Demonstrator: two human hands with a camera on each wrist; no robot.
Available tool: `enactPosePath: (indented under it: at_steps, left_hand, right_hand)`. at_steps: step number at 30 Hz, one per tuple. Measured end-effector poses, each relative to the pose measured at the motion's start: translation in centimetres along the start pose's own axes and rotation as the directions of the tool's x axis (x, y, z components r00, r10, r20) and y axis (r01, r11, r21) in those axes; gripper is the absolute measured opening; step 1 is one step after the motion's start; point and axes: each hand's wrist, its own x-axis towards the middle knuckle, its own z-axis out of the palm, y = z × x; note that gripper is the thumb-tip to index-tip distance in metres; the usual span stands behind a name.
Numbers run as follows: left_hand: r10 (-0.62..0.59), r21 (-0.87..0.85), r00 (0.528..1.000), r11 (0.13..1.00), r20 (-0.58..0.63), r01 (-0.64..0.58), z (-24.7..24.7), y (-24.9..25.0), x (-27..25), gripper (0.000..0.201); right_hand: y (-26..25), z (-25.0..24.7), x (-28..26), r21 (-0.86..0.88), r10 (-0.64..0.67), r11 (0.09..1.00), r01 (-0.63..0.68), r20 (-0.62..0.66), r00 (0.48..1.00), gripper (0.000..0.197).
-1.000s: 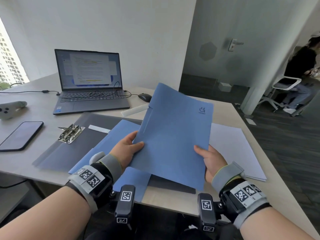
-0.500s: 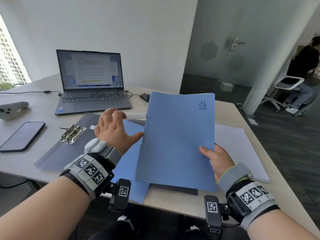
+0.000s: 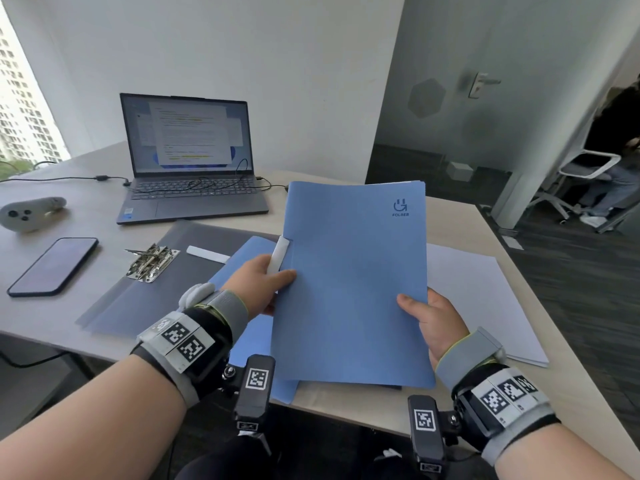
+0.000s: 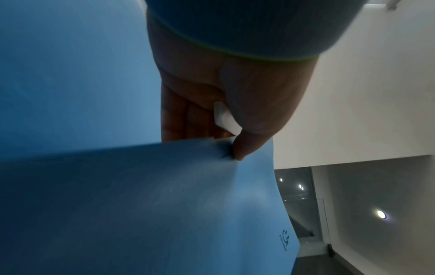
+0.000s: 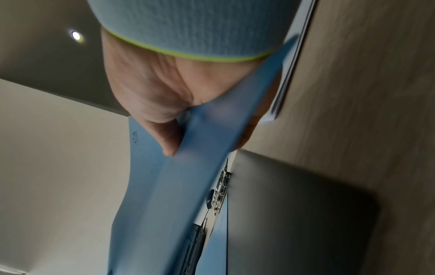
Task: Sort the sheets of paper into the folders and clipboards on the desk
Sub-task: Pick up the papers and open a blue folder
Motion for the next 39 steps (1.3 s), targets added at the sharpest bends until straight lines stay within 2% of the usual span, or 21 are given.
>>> enactPosePath:
  at_steps: [4, 10, 15, 17, 18, 21, 24, 26, 29, 32, 35, 39]
  left_hand:
    - [-0.038, -0.14, 0.999, 0.989, 0.006, 0.039, 0.8, -0.4, -0.1, 0.027]
    - [-0.089, -0.218, 0.995, 0.971, 0.048, 0.097, 1.8, -1.3, -0.6, 0.052]
    - [-0.105, -0.326, 0.982, 0.933, 0.154, 0.151, 1.7, -1.4, -1.1, 0.04]
    - [-0.112, -0.317, 0.979, 0.934, 0.171, 0.162, 1.8, -2.0, -1.6, 0.035]
    - [-0.114, -0.291, 0.981, 0.944, 0.155, 0.156, 2.0, -2.3, -1.8, 0.031]
    - [-0.13, -0.272, 0.988, 0.951, 0.079, 0.146, 2.8, -3.5, -1.6, 0.039]
    - [-0.165, -0.294, 0.986, 0.943, -0.002, 0.157, 3.1, -3.3, -1.3, 0.017]
    - [-0.175, -0.291, 0.984, 0.944, -0.041, 0.155, 3.1, -3.0, -0.7, 0.017]
    - [-0.182, -0.301, 0.979, 0.942, -0.093, 0.147, 2.8, -1.9, 0.6, 0.017]
    - [-0.189, -0.293, 0.979, 0.943, -0.082, 0.158, 2.7, -0.5, 2.1, 0.017]
    - [-0.202, -0.264, 0.979, 0.946, -0.016, 0.191, 3.1, 0.7, 3.8, 0.023]
    - [-0.264, -0.275, 0.957, 0.917, 0.121, 0.288, 3.3, 2.3, 5.0, 0.019]
  right_hand:
    - [0.5, 0.4, -0.2, 0.034, 0.003, 0.999, -0.003, -0.005, 1.0, 0.027]
    - [0.9, 1.2, -0.5, 0.035, 0.008, 0.999, -0.007, -0.017, 1.0, 0.026]
    - [0.9, 0.8, -0.6, 0.046, 0.035, 0.998, -0.035, 0.009, 0.999, 0.025]
    - [0.6, 0.7, -0.6, 0.055, 0.036, 0.998, -0.037, 0.017, 0.999, 0.024]
    - [0.5, 0.7, -0.5, 0.065, 0.035, 0.997, -0.036, 0.013, 0.999, 0.024]
    - [0.2, 0.9, -0.3, 0.089, 0.035, 0.995, -0.036, 0.005, 0.999, 0.022]
    - [0.0, 1.2, -0.2, 0.142, 0.081, 0.986, -0.084, 0.027, 0.996, 0.02]
    - [0.1, 1.1, -0.1, 0.176, 0.141, 0.973, -0.147, 0.045, 0.989, 0.021]
    - [0.1, 0.7, 0.2, 0.039, 0.221, 0.974, -0.223, 0.048, 0.974, 0.026]
    - [0.2, 0.6, 0.7, -0.108, 0.248, 0.964, -0.243, 0.033, 0.968, 0.029]
    - [0.0, 0.3, 1.9, -0.128, 0.22, 0.966, -0.224, -0.048, 0.974, 0.024]
    - [-1.0, -0.2, 3.6, -0.194, 0.227, 0.95, -0.245, -0.109, 0.968, 0.018]
